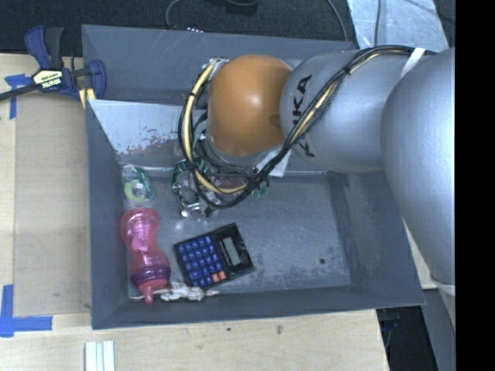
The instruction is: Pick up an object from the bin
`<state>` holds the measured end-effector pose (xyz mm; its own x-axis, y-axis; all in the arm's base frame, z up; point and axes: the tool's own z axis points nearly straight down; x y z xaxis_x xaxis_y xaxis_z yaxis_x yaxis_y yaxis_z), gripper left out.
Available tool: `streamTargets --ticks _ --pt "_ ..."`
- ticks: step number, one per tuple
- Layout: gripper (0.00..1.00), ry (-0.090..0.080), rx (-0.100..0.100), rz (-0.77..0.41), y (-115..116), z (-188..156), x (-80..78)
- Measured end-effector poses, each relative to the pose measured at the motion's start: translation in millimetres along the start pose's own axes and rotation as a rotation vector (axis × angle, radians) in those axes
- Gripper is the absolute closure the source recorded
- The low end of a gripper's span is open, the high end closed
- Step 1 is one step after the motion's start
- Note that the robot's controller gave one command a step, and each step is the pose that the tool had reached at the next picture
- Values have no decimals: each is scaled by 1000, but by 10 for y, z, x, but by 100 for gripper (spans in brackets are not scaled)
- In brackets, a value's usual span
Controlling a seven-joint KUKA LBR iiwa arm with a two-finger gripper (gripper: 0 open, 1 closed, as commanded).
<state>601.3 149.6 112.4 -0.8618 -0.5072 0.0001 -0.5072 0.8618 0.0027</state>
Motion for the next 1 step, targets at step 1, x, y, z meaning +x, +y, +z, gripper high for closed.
streamTargets --ticks 1 --pt "100 -4 2 44 -39 -194 -18"
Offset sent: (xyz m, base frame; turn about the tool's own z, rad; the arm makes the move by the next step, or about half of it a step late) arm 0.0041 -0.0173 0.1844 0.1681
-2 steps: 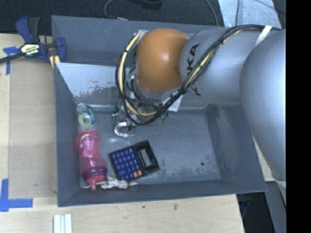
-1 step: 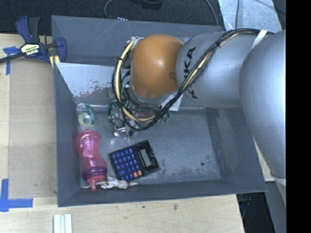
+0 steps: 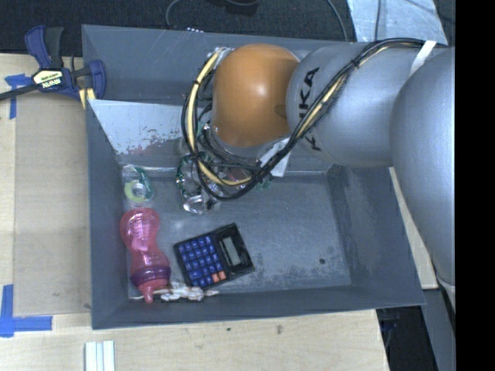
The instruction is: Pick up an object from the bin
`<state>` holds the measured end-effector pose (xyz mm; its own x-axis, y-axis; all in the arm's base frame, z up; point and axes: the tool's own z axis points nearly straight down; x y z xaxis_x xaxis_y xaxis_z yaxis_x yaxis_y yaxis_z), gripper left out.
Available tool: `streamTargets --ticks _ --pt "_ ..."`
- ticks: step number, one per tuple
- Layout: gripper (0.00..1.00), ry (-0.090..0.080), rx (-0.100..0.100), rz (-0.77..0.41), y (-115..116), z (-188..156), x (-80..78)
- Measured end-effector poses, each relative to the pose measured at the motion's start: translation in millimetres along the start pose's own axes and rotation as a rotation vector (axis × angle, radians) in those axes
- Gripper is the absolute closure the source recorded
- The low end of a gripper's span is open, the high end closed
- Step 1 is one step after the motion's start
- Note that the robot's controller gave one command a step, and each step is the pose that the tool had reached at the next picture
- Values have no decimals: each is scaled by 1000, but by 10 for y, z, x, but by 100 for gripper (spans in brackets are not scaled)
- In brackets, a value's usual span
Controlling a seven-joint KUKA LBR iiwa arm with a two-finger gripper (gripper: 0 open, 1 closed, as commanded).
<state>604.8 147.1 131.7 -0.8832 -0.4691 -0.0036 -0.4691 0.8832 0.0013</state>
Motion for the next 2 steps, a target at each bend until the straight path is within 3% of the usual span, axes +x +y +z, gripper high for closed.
streamTargets --ticks 1,2 --pt "100 7 -1 224 -37 -507 27" --pt "100 -3 1 88 -56 -960 -52"
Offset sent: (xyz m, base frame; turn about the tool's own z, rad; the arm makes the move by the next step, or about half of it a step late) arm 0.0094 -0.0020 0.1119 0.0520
